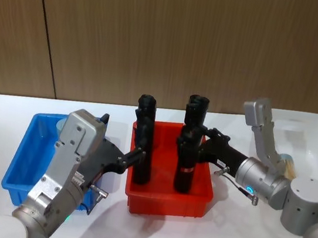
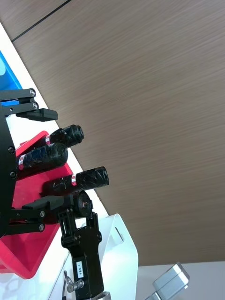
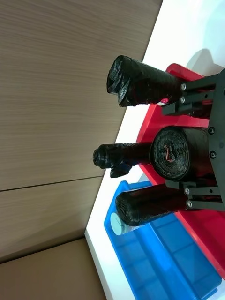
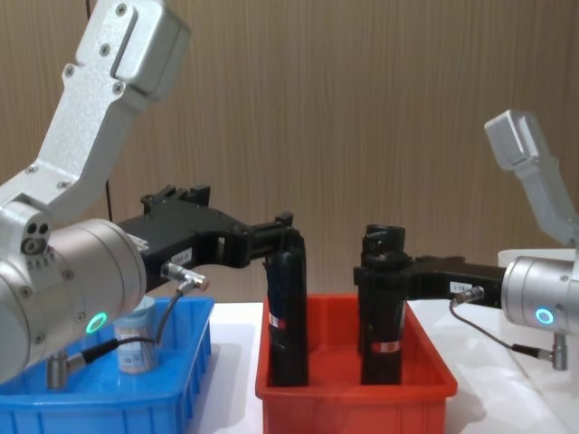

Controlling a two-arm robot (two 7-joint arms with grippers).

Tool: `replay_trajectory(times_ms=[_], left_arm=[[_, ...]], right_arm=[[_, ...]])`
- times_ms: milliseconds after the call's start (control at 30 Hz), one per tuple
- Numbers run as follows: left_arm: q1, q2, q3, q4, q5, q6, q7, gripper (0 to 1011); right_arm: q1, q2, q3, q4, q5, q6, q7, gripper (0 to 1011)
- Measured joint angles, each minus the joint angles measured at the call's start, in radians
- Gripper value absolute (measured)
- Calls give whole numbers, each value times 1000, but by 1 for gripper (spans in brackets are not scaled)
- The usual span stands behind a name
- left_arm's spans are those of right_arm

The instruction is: Pick the cotton swabs from the blue box and place them into the white box.

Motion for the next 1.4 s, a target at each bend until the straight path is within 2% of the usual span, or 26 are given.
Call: replay_trajectory(times_ms=[300, 600, 800, 1033, 1167, 1267, 1400], left_arm=[[0, 0, 0, 0, 0, 0, 0, 1004], [0, 0, 0, 0, 0, 0, 0, 1004], [0, 0, 0, 0, 0, 0, 0, 1004], [0, 0, 0, 0, 0, 0, 0, 1004], [0, 0, 0, 0, 0, 0, 0, 1004], [0, 0, 0, 0, 0, 0, 0, 1004], [0, 0, 0, 0, 0, 0, 0, 1004]], right_arm=[[16, -4, -3, 37, 3, -14, 17, 579], [4, 0, -4, 10, 8, -13, 22, 538], [-26, 12, -2, -66, 17, 3, 12, 538], [-75, 30, 2, -201, 28, 35, -17, 538], [-108, 44, 7, -301, 33, 58, -44, 538], [-121, 50, 8, -344, 35, 69, -58, 538], [-150, 63, 14, -437, 36, 92, -102, 538]])
